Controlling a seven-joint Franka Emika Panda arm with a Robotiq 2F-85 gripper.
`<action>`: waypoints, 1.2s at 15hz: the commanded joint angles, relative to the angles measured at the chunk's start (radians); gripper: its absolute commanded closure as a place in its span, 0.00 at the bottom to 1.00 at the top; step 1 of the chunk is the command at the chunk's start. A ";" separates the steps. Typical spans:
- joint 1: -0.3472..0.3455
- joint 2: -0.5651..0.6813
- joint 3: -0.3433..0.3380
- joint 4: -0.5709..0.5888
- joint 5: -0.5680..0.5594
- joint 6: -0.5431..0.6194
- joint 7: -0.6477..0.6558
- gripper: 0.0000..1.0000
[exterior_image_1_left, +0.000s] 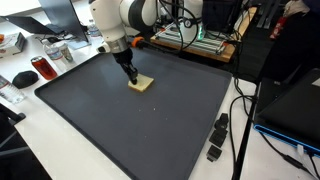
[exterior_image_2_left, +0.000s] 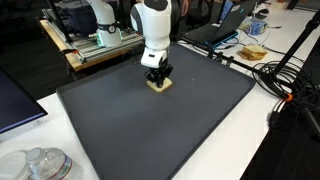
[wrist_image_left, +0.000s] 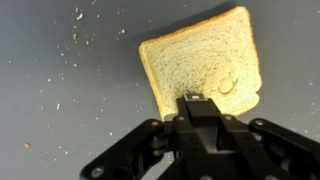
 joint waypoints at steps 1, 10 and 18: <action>0.052 0.064 -0.035 0.008 0.022 0.074 0.195 0.95; 0.170 0.060 -0.125 0.001 -0.002 0.082 0.602 0.95; 0.110 0.029 -0.062 -0.033 -0.039 0.067 0.222 0.95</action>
